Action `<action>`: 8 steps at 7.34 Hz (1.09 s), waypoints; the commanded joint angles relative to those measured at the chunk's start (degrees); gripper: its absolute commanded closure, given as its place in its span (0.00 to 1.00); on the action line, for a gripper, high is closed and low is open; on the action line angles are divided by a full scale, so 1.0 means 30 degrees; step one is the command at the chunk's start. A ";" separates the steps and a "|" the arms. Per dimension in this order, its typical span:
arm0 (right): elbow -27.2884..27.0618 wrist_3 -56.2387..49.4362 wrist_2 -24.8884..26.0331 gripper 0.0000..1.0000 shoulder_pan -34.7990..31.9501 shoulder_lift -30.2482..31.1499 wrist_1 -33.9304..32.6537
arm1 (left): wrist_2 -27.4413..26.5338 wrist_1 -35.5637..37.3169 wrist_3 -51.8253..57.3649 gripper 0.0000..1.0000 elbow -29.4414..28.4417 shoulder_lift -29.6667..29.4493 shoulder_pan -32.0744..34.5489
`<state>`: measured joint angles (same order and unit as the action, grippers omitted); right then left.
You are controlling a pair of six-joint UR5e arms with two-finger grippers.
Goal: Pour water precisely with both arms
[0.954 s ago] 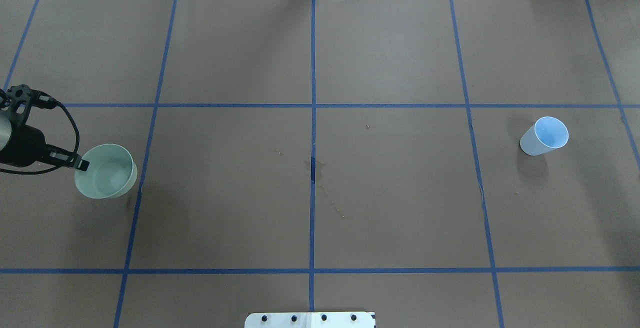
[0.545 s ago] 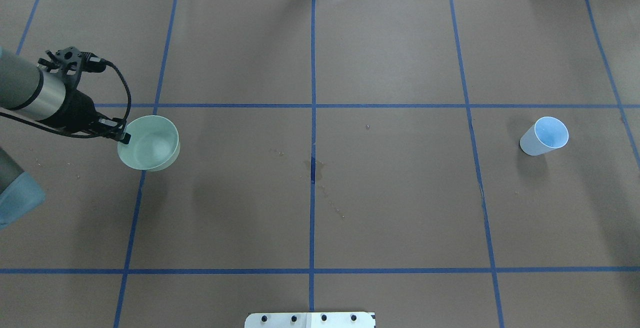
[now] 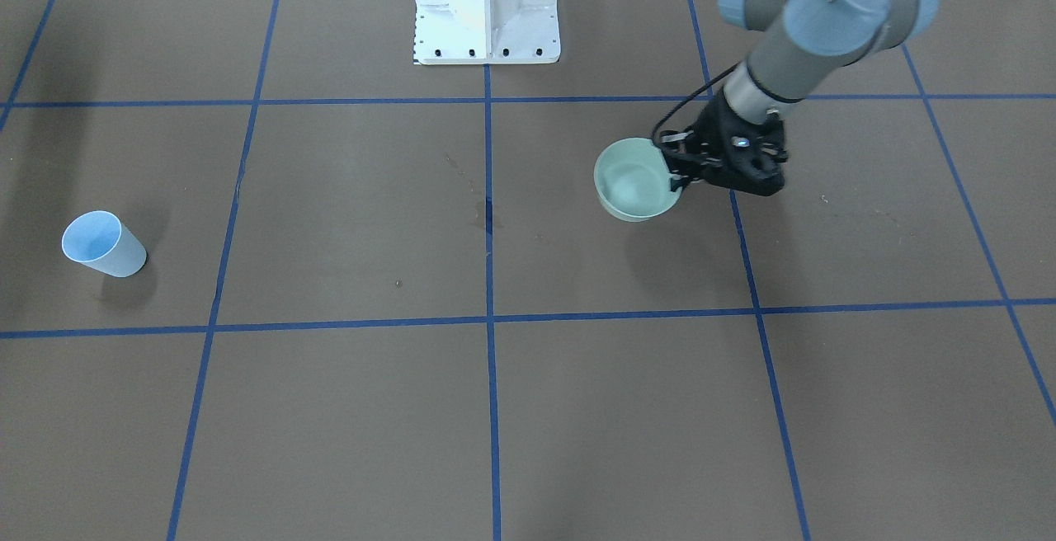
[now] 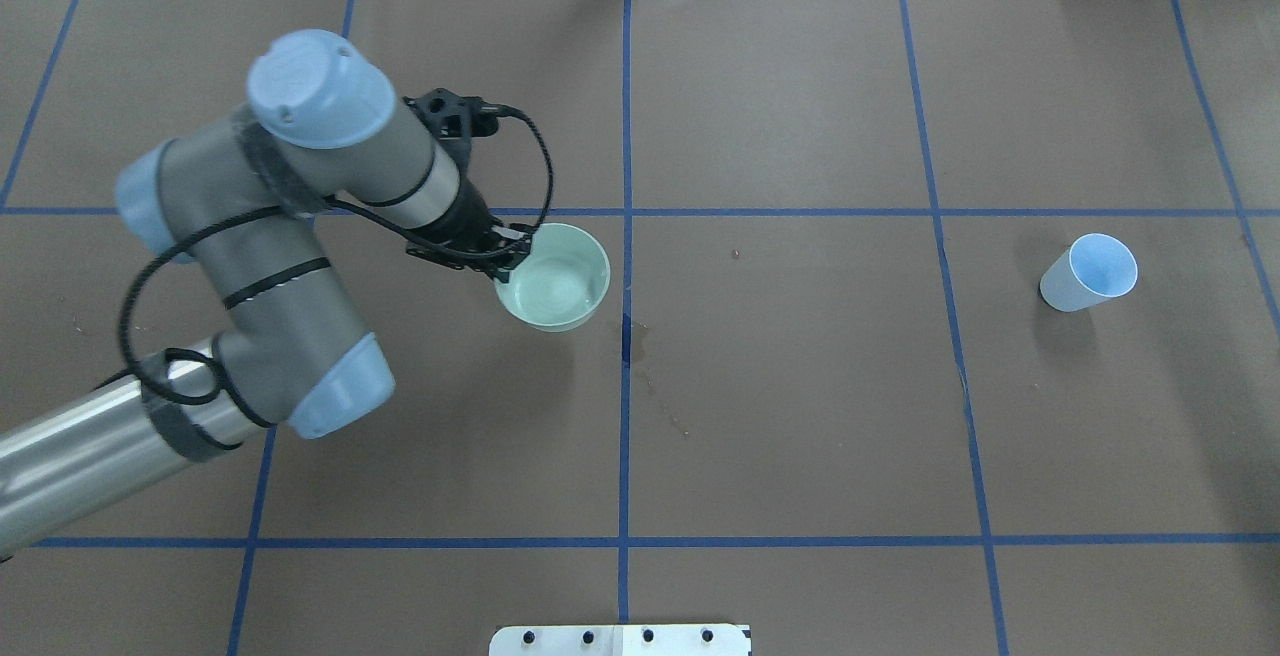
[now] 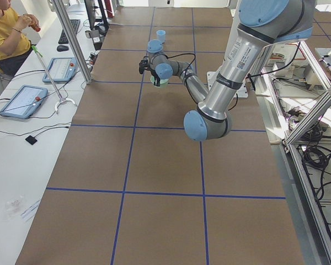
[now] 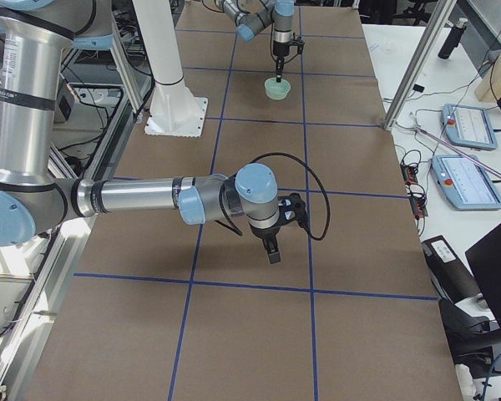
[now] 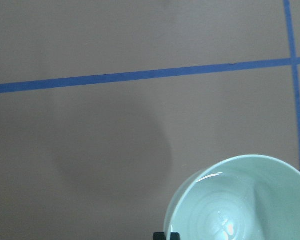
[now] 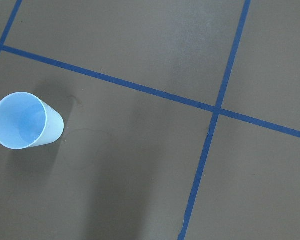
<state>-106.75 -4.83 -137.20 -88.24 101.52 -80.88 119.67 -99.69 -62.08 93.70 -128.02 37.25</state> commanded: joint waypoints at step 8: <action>0.0045 0.0497 -0.0264 0.00 0.0001 -0.0030 0.0006 | -0.1040 -0.3801 -0.0402 0.01 -0.5277 -0.2562 -0.1899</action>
<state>-106.57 -3.88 -137.97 -88.24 101.49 -80.86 116.61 -110.87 -63.30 77.84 -135.72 31.47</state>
